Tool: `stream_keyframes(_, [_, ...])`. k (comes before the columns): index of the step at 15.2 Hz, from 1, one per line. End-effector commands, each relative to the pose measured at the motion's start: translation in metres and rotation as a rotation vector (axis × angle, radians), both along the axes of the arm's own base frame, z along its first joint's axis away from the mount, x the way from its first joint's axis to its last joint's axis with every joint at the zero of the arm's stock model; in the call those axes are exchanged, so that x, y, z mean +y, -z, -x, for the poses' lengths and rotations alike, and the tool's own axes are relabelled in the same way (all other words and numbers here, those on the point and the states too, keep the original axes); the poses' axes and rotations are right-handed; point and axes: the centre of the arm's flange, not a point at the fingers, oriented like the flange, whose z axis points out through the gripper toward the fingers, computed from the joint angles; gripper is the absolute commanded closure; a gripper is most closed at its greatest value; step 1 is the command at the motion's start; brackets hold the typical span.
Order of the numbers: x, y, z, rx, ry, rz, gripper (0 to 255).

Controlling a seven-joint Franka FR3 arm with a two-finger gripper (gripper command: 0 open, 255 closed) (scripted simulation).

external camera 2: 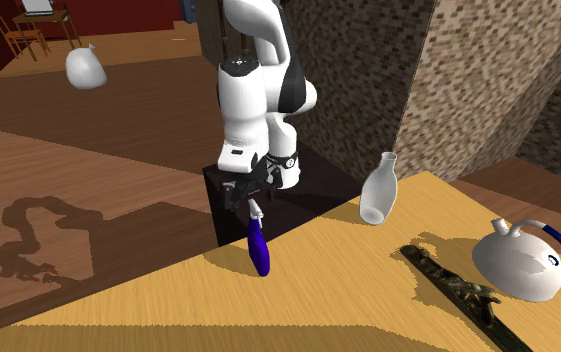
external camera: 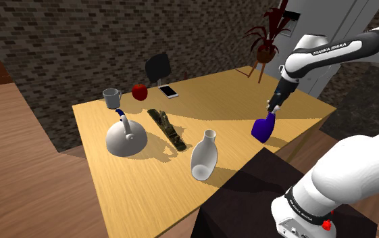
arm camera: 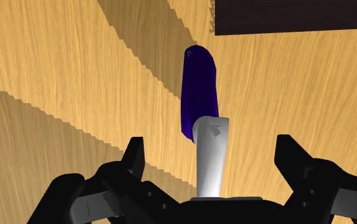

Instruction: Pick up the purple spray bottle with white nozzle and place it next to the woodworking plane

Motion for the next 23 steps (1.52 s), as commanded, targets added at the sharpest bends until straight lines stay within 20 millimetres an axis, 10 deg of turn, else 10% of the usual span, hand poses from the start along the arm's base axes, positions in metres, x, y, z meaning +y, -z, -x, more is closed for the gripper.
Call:
stream_keyframes(1, [0.0,0.009,0.0,0.0,0.0,0.0,0])
stream_keyframes(8, [0.0,0.009,0.0,0.0,0.0,0.0,0])
stream_keyframes(9, [0.0,0.009,0.0,0.0,0.0,0.0,255])
stream_keyframes(23, [0.0,-0.017,0.0,0.0,0.0,0.0,255])
